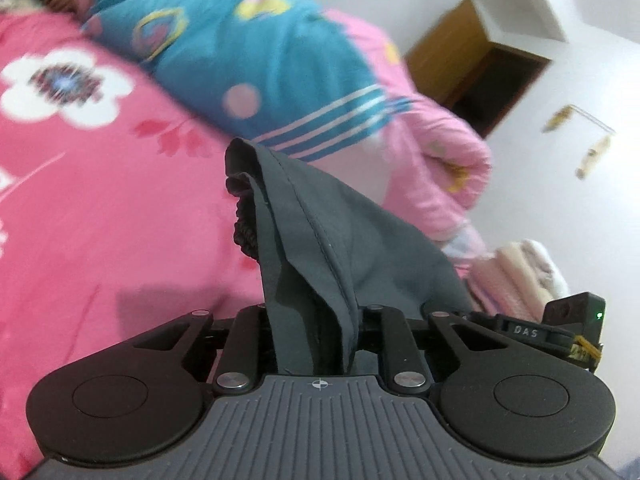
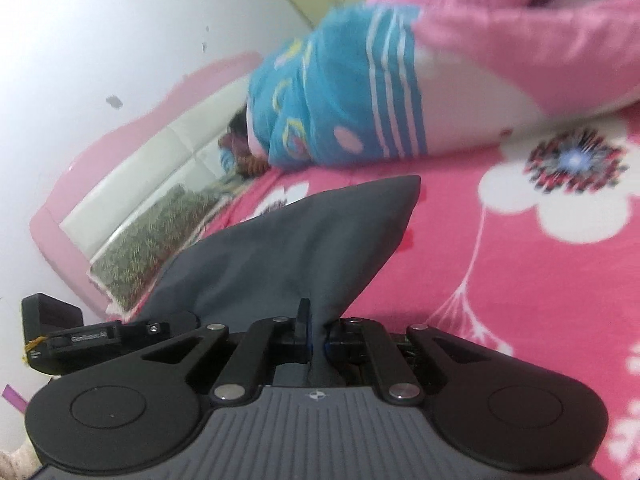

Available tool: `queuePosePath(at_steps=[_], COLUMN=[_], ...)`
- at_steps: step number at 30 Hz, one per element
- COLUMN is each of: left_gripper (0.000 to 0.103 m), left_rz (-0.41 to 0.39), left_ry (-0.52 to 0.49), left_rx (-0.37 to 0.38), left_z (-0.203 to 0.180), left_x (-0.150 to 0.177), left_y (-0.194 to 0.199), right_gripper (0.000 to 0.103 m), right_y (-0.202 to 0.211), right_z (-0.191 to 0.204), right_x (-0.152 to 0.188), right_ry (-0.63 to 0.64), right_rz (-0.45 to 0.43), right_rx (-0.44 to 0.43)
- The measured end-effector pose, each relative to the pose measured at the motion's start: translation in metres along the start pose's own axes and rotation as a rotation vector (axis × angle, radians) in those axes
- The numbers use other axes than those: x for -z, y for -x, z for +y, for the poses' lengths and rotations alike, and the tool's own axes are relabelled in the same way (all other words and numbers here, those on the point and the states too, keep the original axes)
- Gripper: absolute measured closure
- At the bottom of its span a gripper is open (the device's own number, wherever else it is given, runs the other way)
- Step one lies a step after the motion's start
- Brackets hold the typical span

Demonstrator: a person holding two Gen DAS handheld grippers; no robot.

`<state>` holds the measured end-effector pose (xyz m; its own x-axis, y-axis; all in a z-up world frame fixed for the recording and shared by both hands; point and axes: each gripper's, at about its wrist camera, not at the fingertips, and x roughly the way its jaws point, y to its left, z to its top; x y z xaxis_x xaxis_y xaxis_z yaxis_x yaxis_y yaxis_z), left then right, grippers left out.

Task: Fold clothes
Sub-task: 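Lift the folded trousers with both tools and carry them toward the clothes stack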

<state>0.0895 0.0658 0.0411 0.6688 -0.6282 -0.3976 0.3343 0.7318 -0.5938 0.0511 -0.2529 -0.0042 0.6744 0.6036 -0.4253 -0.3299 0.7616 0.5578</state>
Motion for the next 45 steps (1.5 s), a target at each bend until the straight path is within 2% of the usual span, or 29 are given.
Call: queuePosePath(at_steps=[6, 11, 13, 18, 23, 28, 33, 38, 45], left_gripper=[0.086, 0.086, 0.086, 0.086, 0.086, 0.086, 0.086, 0.086, 0.085], left_rz=[-0.007, 0.003, 0.018, 0.066, 0.135, 0.235, 0.318, 0.368, 0.395], left_ry=[-0.121, -0.221, -0.269, -0.362, -0.401, -0.358, -0.306, -0.258, -0.205], left_rx=[0.17, 0.326, 0.392, 0.559, 0.703, 0.793, 0.808, 0.745, 0.637], left_z=[-0.077, -0.147, -0.183, -0.273, -0.356, -0.41, -0.437, -0.453, -0.436], left_x=[-0.006, -0.011, -0.008, 0.008, 0.043, 0.082, 0.112, 0.138, 0.153], left_y=[-0.003, -0.012, -0.022, -0.056, -0.096, -0.15, -0.208, -0.267, -0.322], right_gripper=[0.098, 0.098, 0.098, 0.098, 0.098, 0.098, 0.098, 0.098, 0.098], right_y=[0.086, 0.178, 0.219, 0.311, 0.402, 0.456, 0.493, 0.487, 0.446], right_z=[0.025, 0.036, 0.039, 0.043, 0.046, 0.015, -0.028, -0.09, -0.173], right_x=[0.002, 0.004, 0.006, 0.014, 0.021, 0.01, -0.007, -0.032, -0.061], right_ry=[0.05, 0.09, 0.105, 0.143, 0.182, 0.169, 0.142, 0.118, 0.12], right_rz=[-0.175, -0.335, -0.398, -0.49, -0.576, -0.536, -0.463, -0.349, -0.202], right_rx=[0.096, 0.217, 0.275, 0.467, 0.661, 0.835, 0.968, 0.997, 0.937])
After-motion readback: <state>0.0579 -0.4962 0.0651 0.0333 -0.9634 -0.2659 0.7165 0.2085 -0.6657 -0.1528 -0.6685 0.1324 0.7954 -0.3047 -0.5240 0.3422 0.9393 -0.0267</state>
